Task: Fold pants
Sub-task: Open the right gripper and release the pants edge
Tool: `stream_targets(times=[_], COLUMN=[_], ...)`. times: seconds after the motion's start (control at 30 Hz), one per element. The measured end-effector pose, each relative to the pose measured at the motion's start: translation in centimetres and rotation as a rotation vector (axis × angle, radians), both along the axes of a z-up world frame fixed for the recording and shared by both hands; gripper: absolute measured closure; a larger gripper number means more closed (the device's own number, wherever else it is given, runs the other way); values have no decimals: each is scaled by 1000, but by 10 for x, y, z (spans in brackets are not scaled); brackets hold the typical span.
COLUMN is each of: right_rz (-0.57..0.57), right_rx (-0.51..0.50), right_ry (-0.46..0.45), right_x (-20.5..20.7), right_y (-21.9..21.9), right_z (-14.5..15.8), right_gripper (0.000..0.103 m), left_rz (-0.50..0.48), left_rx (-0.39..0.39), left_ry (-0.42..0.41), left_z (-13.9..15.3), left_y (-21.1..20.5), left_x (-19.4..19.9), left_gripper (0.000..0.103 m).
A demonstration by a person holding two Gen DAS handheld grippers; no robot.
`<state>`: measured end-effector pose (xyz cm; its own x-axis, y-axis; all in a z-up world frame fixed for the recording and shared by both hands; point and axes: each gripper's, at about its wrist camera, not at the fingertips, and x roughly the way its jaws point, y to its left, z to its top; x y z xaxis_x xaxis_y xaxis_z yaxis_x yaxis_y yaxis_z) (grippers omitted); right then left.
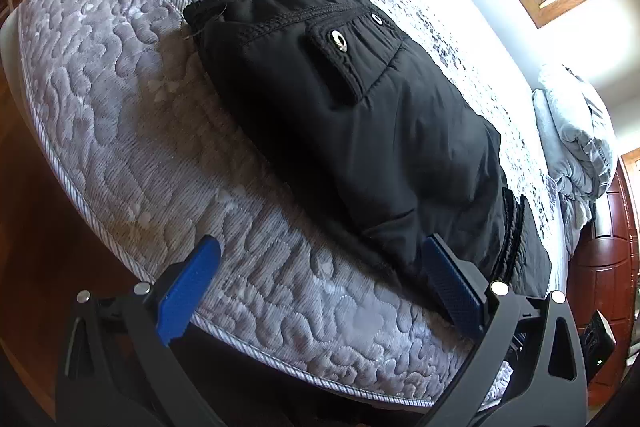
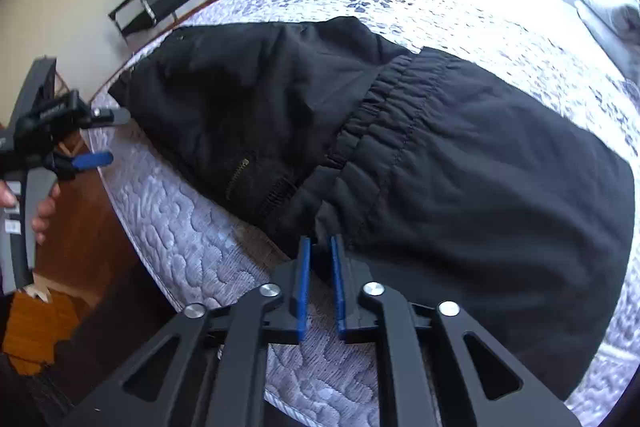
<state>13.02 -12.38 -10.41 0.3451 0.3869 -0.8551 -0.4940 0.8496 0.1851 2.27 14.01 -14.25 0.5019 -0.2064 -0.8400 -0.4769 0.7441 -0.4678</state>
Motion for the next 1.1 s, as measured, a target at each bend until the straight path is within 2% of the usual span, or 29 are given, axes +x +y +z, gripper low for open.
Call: stream_targets(times=[0.03,0.07,0.1,0.13,0.23,0.33,0.5,0.6,0.8,0.93,1.03,1.07,1.1], right_rz=[-1,-6,-18,-31,-102,-206,-321,-347,-316,-283,-273,-269,-267], right_rx=[15,32,57,74,130,175,188,180,148,127,127,127,123], right_ry=[-4,-2,0,-8,-41,-45,-30,-13,-4,5,7,7,5], right_x=[-1,-2,-3,-4,-5,-6,-5,-5,-6,-6,-5,-5,-5], right_y=[-3,-7,-13,-19,-49,-82,-116,-121,-109,-95,-89,-88,-87], right_z=[4,8,15,21,41,50,44,36,27,22,21,22,22], right_gripper=[84,72,66,63,63,52,52,52,52,52,52,52,52], left_rz=[3,8,20,32,87,178,272,294,354,315,329,343,354], left_rx=[-3,-6,-17,-30,-110,-191,-351,-413,-465,-534,-579,-603,-623], left_ry=[3,5,8,6,-36,-56,-116,-151,-134,-196,-203,-205,-207], left_z=[-1,-1,-3,-4,-9,-20,-39,-45,-62,-58,-62,-65,-68], left_y=[1,1,4,6,21,40,60,64,66,60,58,58,57], left_x=[-1,-1,-3,-4,-10,-15,-11,-3,10,20,30,34,36], left_gripper=[3,3,3,3,3,3,3,3,3,4,4,5,12])
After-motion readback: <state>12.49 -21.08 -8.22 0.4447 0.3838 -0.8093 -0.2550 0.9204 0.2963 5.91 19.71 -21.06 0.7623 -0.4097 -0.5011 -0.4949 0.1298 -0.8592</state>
